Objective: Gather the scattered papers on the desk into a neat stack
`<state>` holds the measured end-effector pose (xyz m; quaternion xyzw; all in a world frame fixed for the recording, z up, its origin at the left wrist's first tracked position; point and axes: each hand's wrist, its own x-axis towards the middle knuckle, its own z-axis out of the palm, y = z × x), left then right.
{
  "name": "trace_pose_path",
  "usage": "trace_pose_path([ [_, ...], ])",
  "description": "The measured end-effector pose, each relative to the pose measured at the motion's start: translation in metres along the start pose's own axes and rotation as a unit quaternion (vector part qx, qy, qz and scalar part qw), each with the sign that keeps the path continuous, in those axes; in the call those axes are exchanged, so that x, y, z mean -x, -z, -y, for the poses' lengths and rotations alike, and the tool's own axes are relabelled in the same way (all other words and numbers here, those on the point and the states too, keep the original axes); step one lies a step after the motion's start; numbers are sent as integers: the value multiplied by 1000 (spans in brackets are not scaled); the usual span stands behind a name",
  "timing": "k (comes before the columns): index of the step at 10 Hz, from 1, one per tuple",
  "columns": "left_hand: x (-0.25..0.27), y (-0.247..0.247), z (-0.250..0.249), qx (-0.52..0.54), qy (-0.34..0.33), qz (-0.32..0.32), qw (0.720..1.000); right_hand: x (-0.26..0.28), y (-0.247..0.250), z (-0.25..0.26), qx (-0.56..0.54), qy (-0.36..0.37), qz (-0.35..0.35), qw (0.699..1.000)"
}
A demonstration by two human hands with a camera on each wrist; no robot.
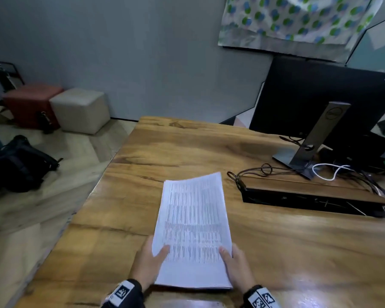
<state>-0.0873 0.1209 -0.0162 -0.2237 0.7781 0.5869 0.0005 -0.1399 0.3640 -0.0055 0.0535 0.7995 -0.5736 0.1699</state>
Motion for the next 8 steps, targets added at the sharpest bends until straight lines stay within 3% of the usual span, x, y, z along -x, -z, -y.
trace_pose_path([
  [1, 14, -1, 10, -90, 23, 29, 995, -8, -7, -13, 54, -43, 3, 998],
  [2, 23, 1, 11, -153, 9, 36, 987, -4, -12, -10, 140, -64, -60, 986],
  [3, 31, 5, 13, -234, -1, 52, 971, 19, -13, -4, 312, -77, -38, 946],
  [4, 36, 10, 18, -319, 25, 109, 941, 44, -13, -9, 403, -79, 14, 912],
  [6, 32, 15, 24, -338, -21, 108, 935, 47, -12, -23, 437, -46, 5, 898],
  [7, 35, 21, 12, -343, -12, 107, 933, 45, -8, -28, 443, -46, 10, 895],
  [8, 44, 23, 15, -392, -53, 30, 918, 51, 0, -21, 466, -71, 13, 882],
])
